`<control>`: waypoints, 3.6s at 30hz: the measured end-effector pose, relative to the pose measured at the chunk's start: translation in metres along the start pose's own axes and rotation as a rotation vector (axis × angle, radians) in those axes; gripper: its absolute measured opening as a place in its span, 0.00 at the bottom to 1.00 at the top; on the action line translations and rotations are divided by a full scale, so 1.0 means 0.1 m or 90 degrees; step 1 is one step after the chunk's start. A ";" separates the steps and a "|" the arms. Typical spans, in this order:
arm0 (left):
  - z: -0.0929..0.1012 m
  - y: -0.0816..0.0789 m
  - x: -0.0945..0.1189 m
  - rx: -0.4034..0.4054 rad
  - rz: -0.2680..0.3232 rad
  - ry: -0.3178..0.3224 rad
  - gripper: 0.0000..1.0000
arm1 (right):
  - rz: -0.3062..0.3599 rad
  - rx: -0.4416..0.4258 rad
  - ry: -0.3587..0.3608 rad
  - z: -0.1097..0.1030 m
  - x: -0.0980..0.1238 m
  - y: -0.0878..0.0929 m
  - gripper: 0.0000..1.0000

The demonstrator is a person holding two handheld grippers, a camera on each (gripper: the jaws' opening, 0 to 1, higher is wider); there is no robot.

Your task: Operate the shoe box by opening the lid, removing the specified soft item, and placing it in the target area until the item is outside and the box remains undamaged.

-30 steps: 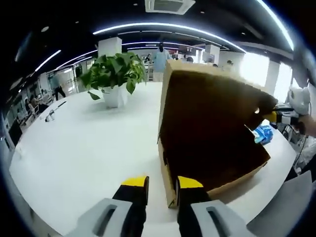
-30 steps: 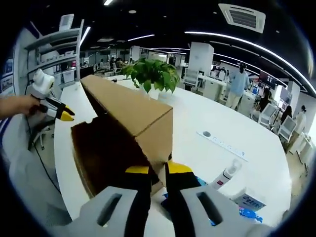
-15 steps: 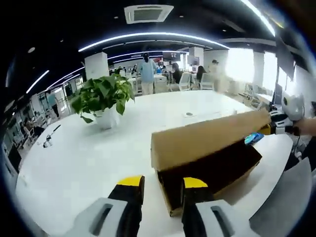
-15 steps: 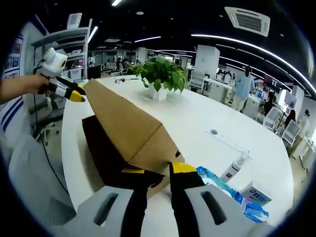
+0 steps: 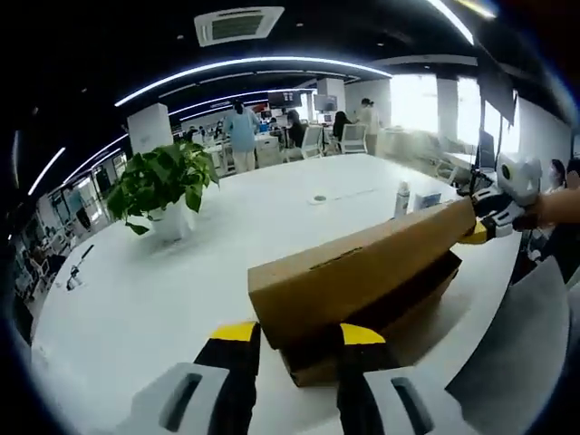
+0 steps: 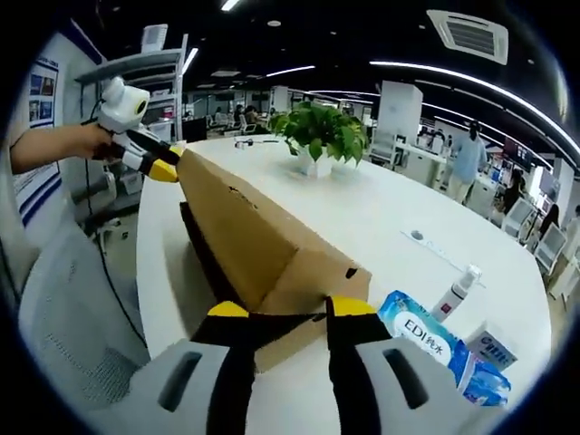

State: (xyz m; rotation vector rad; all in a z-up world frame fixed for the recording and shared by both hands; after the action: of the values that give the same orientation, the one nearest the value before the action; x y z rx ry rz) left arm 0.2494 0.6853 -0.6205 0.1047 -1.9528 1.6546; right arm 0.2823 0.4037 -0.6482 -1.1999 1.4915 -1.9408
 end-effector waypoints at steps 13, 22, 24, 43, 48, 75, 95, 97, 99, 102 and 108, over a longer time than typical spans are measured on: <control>0.10 0.26 -0.05 0.003 -0.042 0.029 0.40 | -0.022 -0.022 -0.036 -0.16 -0.04 0.17 0.41; 0.13 0.44 -0.10 0.022 -0.063 0.024 0.40 | -0.035 -0.084 -0.038 -0.22 -0.11 0.28 0.46; 0.13 0.47 -0.11 0.005 -0.070 0.022 0.39 | -0.038 -0.085 -0.040 -0.22 -0.11 0.29 0.46; 0.08 0.67 -0.25 0.056 -0.100 -0.004 0.29 | -0.071 -0.092 -0.012 -0.20 -0.21 0.46 0.40; 0.07 0.69 -0.28 0.050 -0.110 -0.009 0.28 | -0.076 -0.079 -0.014 -0.19 -0.22 0.47 0.40; -0.08 0.53 -0.63 0.064 -0.118 -0.012 0.28 | -0.092 -0.063 -0.016 0.20 -0.47 0.39 0.40; -0.20 0.33 -1.04 0.073 -0.113 -0.003 0.28 | -0.114 -0.043 -0.008 0.61 -0.71 0.32 0.40; -0.22 0.31 -1.07 0.073 -0.113 -0.002 0.29 | -0.116 -0.042 -0.008 0.63 -0.73 0.32 0.40; -0.23 0.30 -1.10 0.072 -0.114 -0.002 0.29 | -0.116 -0.041 -0.007 0.66 -0.75 0.31 0.40; -0.25 0.28 -1.14 0.072 -0.114 -0.002 0.29 | -0.117 -0.041 -0.006 0.69 -0.77 0.31 0.40; -0.26 0.26 -1.18 0.070 -0.111 -0.002 0.29 | -0.117 -0.040 -0.003 0.74 -0.79 0.30 0.40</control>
State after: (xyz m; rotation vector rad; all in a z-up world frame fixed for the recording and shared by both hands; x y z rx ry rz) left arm 0.3465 0.6803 -0.6964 0.3121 -1.7998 1.6457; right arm 0.3803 0.4107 -0.7013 -1.4129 1.4951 -2.0186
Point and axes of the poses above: the point that each gripper's makers call its tool centre point, and the gripper's own axes: x roughly backward along the fingers, z roughly to its right, y roughly out of its underside, the point moved 3 cm from there along x, roughly backward along the fingers, and after that the axes turned 7 degrees about z, right-handed, at the moved point
